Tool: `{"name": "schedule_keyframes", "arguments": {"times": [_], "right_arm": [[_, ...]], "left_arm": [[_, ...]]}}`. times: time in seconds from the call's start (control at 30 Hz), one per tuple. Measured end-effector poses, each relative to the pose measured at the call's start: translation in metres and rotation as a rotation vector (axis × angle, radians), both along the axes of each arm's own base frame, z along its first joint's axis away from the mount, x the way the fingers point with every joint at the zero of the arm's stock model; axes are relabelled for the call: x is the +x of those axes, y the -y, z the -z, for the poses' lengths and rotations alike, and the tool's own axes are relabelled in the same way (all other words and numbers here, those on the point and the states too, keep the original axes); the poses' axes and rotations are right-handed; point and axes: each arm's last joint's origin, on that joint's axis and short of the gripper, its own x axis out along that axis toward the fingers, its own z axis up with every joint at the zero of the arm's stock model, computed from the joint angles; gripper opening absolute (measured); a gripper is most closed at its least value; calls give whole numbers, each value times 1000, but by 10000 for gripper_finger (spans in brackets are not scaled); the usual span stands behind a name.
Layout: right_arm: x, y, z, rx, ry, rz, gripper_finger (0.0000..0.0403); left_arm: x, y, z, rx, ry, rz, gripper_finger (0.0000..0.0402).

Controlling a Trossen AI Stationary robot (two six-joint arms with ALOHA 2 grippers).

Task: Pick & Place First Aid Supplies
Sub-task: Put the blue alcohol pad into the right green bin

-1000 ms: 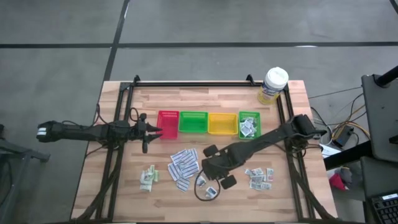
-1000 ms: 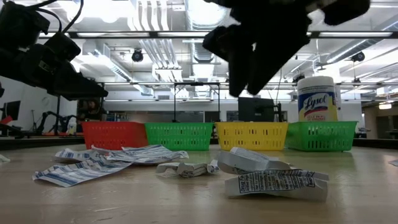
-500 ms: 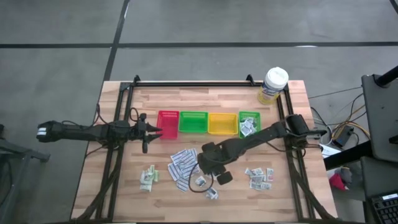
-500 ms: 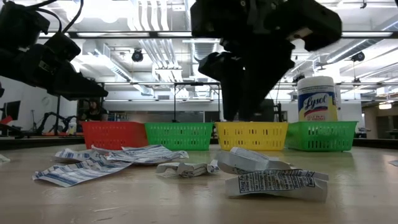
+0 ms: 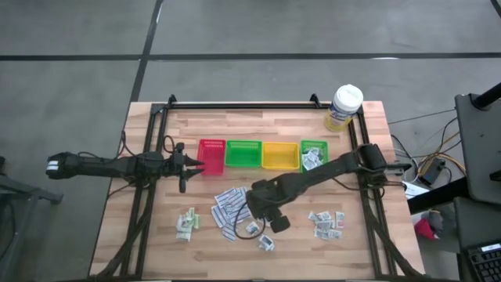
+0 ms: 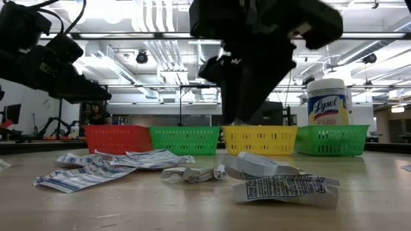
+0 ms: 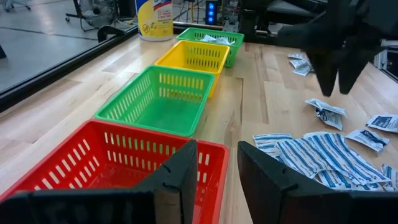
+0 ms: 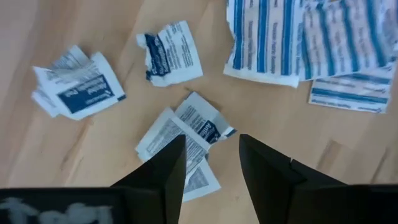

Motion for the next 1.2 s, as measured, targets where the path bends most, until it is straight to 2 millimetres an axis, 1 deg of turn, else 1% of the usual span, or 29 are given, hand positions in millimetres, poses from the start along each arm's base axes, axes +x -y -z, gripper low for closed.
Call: {"name": "schedule_keyframes", "arguments": {"times": [0.13,0.3,0.5,0.63,1.0,1.2], "right_arm": [[3,3,10,1,-24,2,150],[4,3,14,19,-42,-1,150],[6,4,26,12,-74,3,150],[6,4,31,9,-88,2,150],[4,5,32,3,-113,6,149],[2,5,27,-7,-155,8,148]], "left_arm": [[0,0,0,0,0,0,113],[0,0,0,0,0,0,113],[0,0,0,0,0,0,113],[0,0,0,0,0,0,113],[0,0,0,0,0,0,113],[0,0,0,0,0,0,113]]}}
